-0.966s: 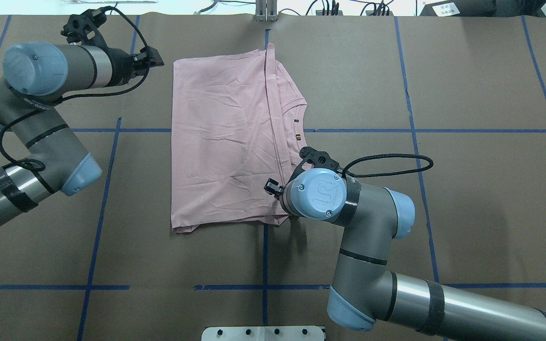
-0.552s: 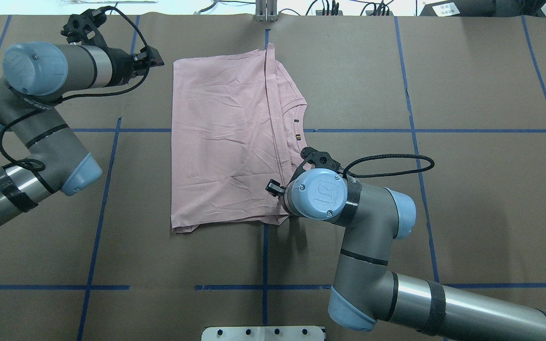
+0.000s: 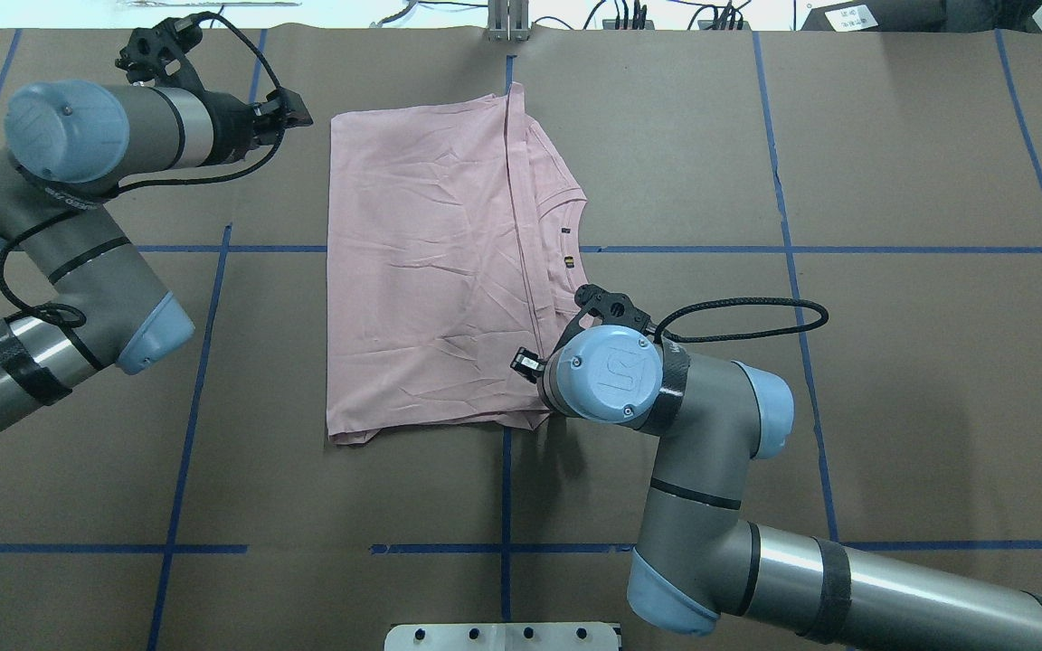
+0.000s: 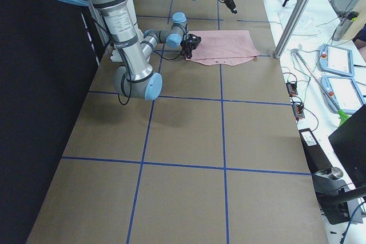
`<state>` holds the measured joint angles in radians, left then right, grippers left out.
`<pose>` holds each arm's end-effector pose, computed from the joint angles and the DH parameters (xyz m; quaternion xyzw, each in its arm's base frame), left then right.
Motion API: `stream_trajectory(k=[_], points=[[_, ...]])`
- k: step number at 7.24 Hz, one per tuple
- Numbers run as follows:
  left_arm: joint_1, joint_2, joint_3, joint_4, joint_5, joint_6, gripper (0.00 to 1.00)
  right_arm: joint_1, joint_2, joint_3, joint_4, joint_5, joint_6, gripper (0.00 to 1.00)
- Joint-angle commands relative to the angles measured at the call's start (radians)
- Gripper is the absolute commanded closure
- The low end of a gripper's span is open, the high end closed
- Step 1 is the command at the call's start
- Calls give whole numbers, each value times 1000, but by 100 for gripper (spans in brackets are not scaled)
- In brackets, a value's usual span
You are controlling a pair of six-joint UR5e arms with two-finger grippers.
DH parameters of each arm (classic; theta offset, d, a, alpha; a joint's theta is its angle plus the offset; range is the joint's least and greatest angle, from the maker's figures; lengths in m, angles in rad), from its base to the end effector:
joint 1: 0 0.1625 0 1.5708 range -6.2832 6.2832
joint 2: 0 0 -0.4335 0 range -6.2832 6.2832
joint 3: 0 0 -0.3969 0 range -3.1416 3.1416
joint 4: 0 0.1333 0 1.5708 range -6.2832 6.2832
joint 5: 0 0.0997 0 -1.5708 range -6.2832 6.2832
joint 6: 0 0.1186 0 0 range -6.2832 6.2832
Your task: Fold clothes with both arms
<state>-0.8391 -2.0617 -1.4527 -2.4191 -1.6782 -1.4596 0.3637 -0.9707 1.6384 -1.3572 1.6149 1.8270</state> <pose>0.3906 -0.6155 0.3470 0.2228 0.5292 -0.2625 0.7755 -0.6192 -0.3727 0.2730 0.0030 -0.4269 0.2669 0.8640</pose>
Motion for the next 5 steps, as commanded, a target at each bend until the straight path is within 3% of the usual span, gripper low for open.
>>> stream_trajectory(k=[1,5], points=[[-1,0,0,0,0,-2,39,0,10,-2,-20,-1,0,41],[0,2,2,0,0,-10,39,3,17,-5,-63,0,2,39]])
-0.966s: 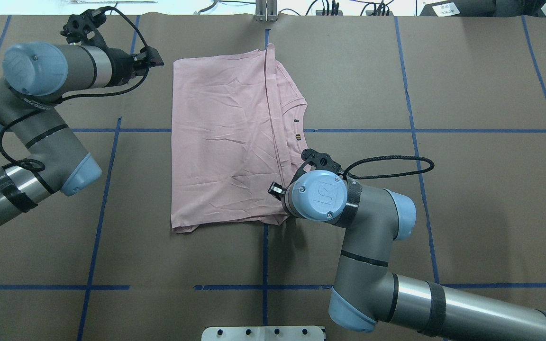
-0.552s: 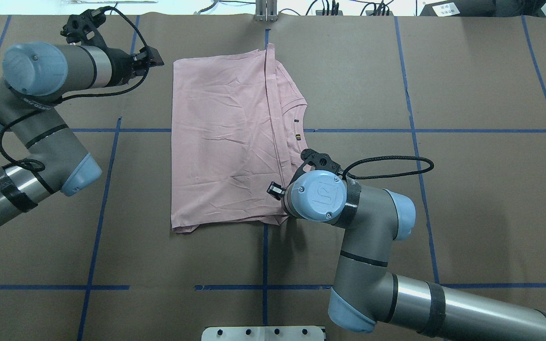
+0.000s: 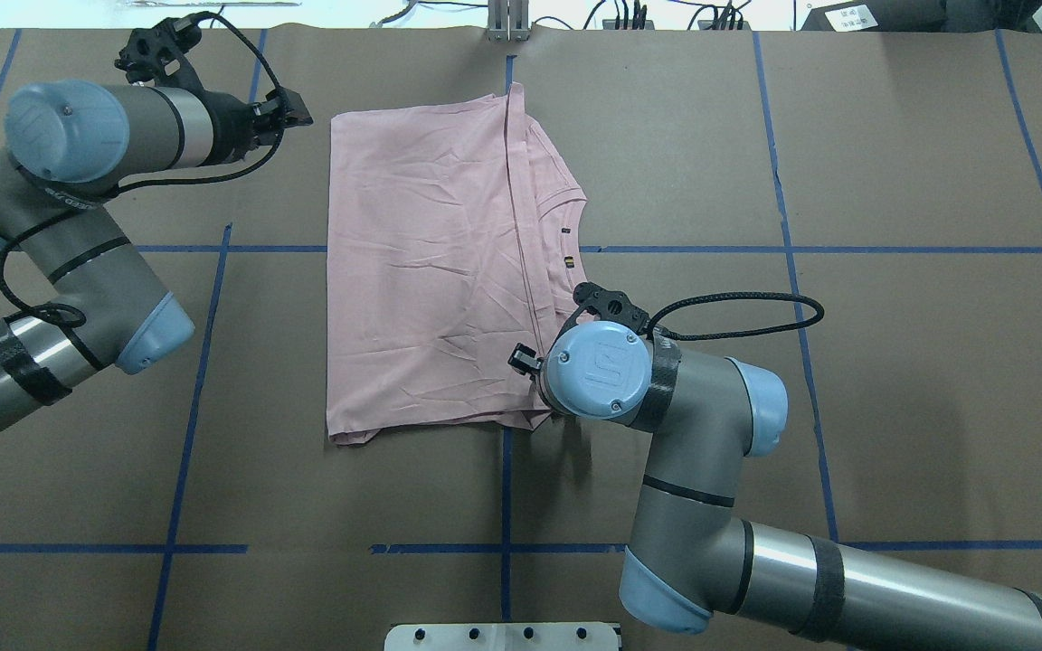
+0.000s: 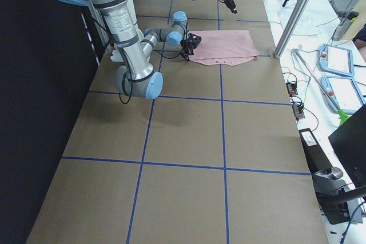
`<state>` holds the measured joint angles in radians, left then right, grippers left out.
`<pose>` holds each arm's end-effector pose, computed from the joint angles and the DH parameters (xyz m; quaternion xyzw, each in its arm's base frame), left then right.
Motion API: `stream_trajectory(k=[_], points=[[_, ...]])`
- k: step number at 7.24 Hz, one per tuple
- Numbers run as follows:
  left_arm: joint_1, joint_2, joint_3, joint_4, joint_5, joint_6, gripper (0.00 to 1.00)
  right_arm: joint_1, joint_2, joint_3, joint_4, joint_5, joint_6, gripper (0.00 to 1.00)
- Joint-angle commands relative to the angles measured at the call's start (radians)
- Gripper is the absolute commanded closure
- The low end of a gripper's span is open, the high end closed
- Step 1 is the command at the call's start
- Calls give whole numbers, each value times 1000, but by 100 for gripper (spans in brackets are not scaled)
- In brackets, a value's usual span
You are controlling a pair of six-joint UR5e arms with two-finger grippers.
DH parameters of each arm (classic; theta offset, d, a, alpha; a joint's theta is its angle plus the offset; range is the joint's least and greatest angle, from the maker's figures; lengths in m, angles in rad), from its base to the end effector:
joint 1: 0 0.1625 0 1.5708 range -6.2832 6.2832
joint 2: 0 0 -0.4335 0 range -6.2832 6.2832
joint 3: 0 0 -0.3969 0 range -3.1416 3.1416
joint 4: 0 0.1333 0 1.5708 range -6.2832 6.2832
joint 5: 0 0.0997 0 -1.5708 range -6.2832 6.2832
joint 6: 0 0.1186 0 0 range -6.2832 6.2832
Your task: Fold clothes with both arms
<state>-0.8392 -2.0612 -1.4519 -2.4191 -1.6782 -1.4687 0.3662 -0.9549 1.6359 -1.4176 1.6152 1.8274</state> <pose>0.3906 -0.6156 0.3477 0.2202 0.5297 -0.2662 0.7746 -0.6204 -0.3750 0.2722 0.0019 -0.4055 0.2715 0.8728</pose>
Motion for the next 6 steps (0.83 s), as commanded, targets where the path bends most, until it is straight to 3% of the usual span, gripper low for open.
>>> stream_trajectory(k=[1,6], points=[[0,0,1,0,0,-1,39,0,1,-2,-1,2,0,40],[0,1,-1,0,2,-5,39,0,-1,-7,0,3,0,45]])
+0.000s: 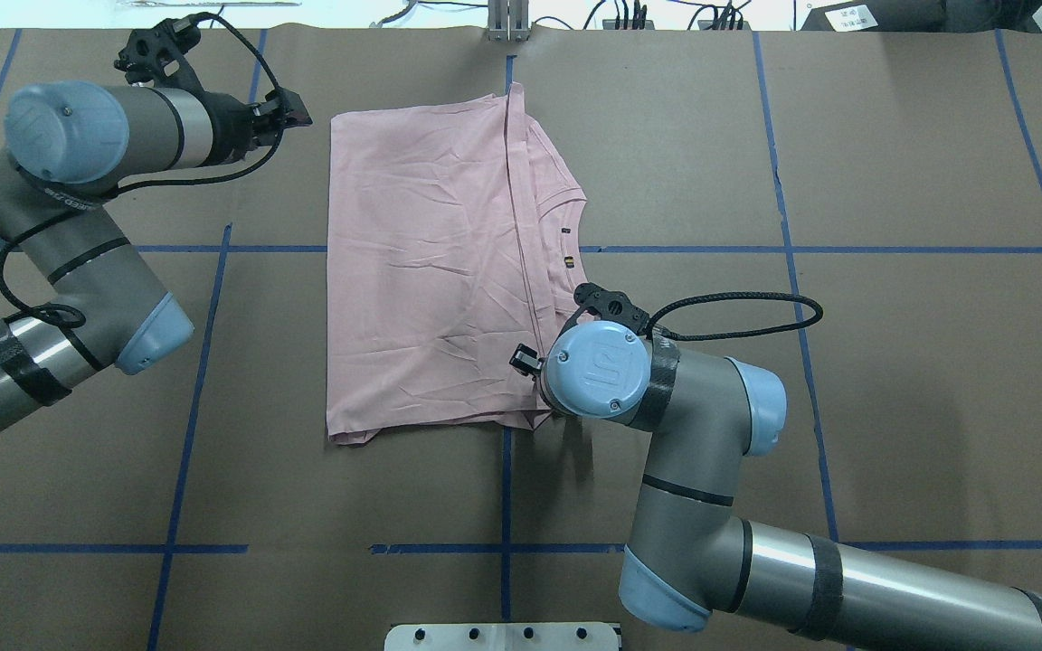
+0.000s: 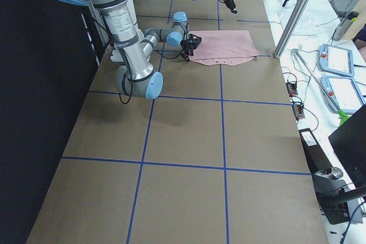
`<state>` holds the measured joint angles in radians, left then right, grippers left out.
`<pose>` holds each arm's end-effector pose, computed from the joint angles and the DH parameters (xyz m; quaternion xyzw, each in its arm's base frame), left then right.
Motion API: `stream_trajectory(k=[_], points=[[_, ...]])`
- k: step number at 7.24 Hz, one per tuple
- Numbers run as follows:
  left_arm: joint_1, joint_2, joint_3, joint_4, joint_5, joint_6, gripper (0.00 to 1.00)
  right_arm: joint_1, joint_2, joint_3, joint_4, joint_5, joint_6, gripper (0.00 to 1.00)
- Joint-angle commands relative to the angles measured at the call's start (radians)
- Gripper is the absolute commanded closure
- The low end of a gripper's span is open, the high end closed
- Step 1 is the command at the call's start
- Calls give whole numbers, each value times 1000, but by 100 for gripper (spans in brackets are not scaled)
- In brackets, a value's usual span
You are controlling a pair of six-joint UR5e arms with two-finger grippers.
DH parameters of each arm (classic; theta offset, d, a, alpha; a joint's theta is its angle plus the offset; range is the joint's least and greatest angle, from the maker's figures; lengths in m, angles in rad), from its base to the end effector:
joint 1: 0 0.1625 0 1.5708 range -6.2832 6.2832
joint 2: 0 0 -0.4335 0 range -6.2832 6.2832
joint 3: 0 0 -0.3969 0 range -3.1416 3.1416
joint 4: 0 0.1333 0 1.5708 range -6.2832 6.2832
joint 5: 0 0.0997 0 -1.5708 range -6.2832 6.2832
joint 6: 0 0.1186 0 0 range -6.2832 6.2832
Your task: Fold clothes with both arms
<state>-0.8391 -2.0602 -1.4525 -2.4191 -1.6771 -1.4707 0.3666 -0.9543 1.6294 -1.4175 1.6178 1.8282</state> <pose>0.3904 -0.6154 0.3482 0.2199 0.5296 -0.2673 0.7744 -0.6219 -0.3756 0.2748 0.0005 -0.4029 0.2719 0.8739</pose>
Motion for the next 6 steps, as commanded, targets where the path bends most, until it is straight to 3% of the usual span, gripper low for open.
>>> stream_trajectory(k=[1,2,4,6], points=[[0,0,0,0,0,-19,39,-2,-1,-2,2,2,-1,45],[0,0,-2,0,-1,-19,39,-2,-1,-5,2,7,-1,49],[0,8,-11,0,-1,-20,39,-2,-1,-5,2,14,2,100],[0,9,-12,0,0,-20,39,-2,9,-2,6,14,-1,100]])
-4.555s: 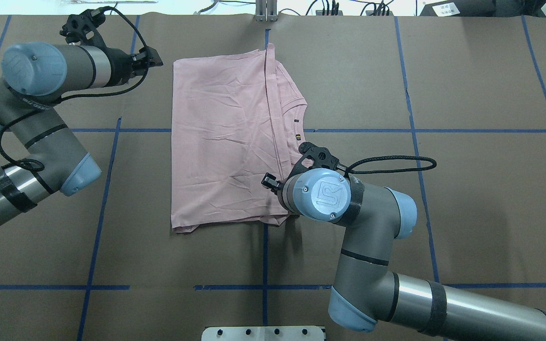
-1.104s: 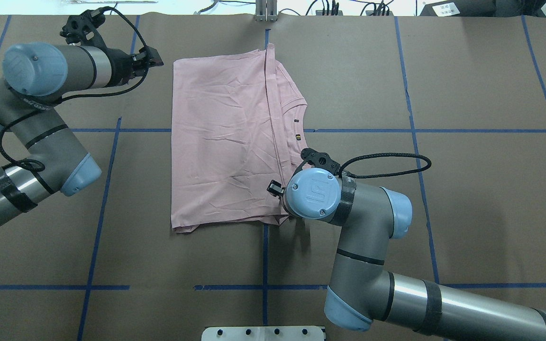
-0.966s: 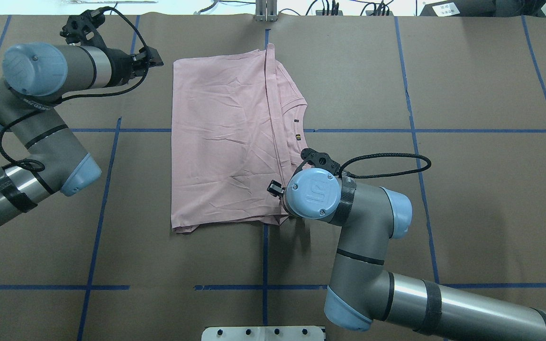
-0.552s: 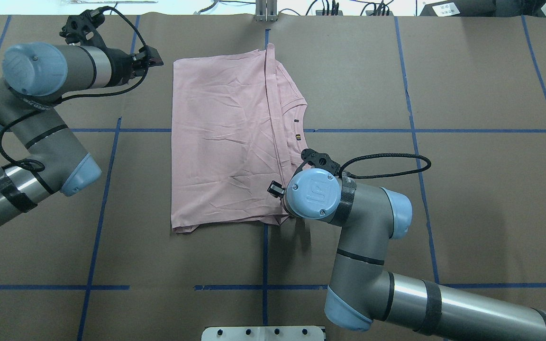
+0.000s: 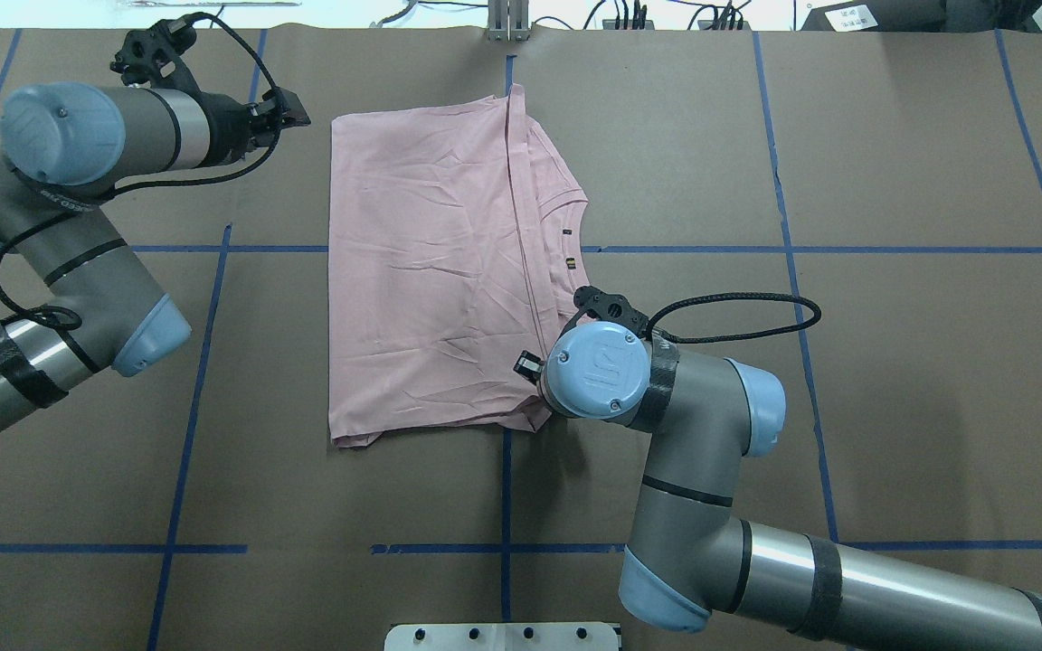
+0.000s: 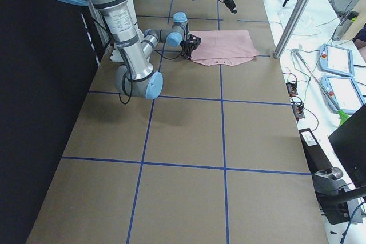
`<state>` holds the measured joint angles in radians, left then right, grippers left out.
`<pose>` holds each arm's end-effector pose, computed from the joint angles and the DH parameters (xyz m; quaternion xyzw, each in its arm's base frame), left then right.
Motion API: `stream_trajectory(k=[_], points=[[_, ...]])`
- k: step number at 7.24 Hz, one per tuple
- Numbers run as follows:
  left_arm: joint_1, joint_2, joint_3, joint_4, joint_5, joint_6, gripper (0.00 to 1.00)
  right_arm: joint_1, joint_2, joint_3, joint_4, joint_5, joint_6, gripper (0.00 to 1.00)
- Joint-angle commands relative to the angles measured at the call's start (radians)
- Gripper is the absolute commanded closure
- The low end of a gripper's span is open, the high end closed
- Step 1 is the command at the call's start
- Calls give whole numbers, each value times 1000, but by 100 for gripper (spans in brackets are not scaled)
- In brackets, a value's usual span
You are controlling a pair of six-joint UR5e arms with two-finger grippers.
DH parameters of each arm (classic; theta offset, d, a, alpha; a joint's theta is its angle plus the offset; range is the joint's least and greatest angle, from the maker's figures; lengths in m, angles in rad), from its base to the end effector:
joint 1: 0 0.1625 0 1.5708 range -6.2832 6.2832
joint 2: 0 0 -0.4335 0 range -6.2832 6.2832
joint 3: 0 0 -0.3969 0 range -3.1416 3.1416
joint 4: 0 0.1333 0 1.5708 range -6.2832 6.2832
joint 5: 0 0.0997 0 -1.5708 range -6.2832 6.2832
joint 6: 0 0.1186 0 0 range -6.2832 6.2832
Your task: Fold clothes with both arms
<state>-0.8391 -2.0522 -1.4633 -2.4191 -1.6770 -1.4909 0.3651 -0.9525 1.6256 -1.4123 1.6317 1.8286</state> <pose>0.3879 -0.6127 0.3483 0.2151 0.5328 -0.2748 0.7709 -0.6240 -0.3735 0.2744 -0.0062 -0.4046 0.2685 0.8741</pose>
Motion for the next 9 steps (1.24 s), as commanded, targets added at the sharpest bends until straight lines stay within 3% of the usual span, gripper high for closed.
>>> stream_trajectory(k=[1,3,5,7,9], points=[[0,1,-2,0,0,-2,39,3,24,2,-7,0,-2,100],[0,20,-34,2,-1,-32,38,15,38,25,-16,43,0,100],[84,184,-258,44,0,-198,38,14,-6,121,-62,45,0,100],[318,353,-507,145,96,-421,30,-24,-75,210,-62,45,0,100],[533,353,-532,309,227,-599,27,-35,-78,215,-59,45,1,100]])
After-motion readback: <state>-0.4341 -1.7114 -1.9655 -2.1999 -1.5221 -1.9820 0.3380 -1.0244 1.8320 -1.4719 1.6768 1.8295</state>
